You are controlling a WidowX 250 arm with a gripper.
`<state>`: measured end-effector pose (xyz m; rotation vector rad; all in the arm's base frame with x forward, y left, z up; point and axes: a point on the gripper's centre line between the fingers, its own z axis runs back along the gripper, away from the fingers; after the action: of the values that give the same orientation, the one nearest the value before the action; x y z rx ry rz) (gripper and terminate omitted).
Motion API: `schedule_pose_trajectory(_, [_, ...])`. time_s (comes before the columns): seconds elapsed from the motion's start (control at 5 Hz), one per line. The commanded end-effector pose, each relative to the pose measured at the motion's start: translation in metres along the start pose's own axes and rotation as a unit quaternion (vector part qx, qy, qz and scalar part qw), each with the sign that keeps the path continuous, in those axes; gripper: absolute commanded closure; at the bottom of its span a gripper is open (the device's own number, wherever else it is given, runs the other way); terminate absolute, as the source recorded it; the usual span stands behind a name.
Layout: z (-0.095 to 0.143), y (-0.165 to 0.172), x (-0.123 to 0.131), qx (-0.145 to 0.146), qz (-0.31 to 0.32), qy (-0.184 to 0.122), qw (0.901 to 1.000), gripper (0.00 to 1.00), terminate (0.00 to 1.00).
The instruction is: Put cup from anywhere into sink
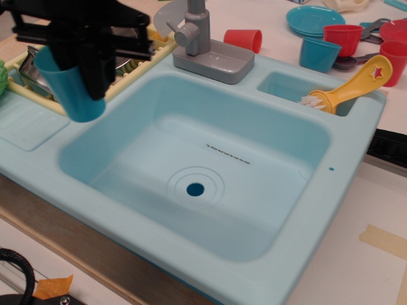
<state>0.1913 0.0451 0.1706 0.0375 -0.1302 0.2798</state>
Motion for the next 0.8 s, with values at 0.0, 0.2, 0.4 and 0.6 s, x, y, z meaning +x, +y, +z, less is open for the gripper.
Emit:
schedule_pose_trajectory(0.0, [-0.019,-0.016,0.018,-0.033,-0.038,0.003,0.9988,0.0,0.0])
schedule_pose_trajectory(0.2, [-0.038,-0.018,0.025,-0.048,-0.057,0.02,0.997,0.0,0.0])
schedule_pose_trajectory(0.4, [-0.046,-0.016,0.026,-0.059,-0.06,0.023,0.9962,0.0,0.0])
schedule_pose_trajectory(0.6, [-0.046,-0.016,0.026,-0.059,-0.06,0.023,0.9962,0.0,0.0])
